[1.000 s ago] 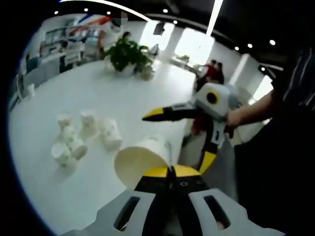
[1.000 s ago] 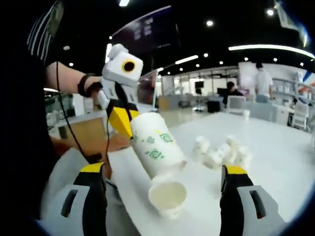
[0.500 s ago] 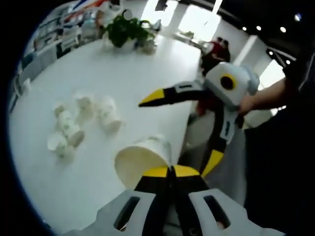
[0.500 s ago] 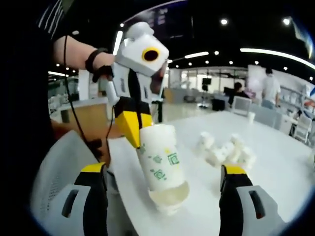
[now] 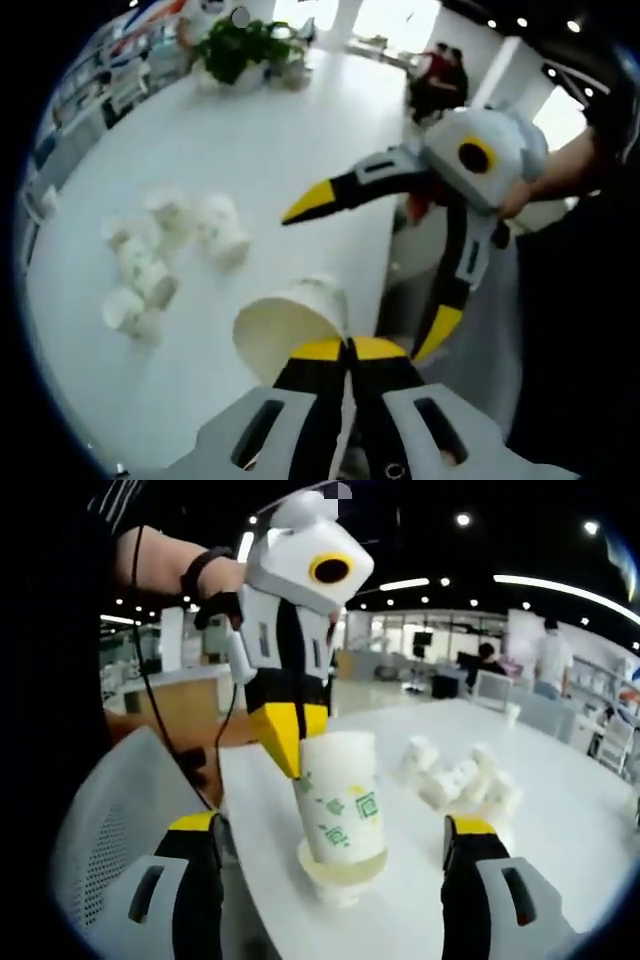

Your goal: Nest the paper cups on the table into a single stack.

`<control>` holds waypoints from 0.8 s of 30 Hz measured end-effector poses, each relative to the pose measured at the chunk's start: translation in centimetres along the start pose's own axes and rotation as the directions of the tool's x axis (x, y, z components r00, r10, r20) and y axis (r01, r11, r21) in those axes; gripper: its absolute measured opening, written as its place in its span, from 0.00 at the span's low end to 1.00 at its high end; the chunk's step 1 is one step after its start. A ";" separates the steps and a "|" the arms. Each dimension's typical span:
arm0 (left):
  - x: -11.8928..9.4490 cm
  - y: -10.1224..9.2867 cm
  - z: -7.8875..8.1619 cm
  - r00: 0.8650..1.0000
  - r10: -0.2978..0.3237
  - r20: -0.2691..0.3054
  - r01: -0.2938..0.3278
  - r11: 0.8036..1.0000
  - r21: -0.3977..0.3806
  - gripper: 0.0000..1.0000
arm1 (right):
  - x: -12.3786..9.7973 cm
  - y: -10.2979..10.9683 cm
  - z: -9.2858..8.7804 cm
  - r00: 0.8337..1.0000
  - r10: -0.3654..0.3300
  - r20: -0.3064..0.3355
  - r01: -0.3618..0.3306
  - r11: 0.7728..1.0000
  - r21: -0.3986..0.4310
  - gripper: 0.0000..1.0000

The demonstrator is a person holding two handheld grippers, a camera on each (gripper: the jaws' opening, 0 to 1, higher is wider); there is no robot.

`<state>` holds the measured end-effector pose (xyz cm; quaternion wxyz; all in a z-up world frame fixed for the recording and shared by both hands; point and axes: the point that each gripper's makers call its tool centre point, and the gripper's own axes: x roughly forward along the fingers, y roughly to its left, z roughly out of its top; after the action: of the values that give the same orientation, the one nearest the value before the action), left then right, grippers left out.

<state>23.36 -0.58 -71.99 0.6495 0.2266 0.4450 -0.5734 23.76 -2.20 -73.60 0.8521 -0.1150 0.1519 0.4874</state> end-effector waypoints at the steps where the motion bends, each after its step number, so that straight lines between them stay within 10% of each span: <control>1: 0.0 0.1 0.1 1.000 0.000 0.002 0.000 1.000 -0.002 0.00 | 0.0 -0.1 -0.2 1.000 0.001 -0.005 -0.001 1.000 0.005 0.88; 24: 2.7 0.4 -1.3 0.982 0.023 -0.186 -0.002 0.994 0.112 0.00 | -0.1 -0.5 -0.9 1.000 -0.014 0.027 0.012 0.995 0.097 0.81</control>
<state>23.16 -0.89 -74.99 0.5948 0.3182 0.4698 -0.5694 24.05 -2.79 -74.35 0.8619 -0.0681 0.1629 0.4754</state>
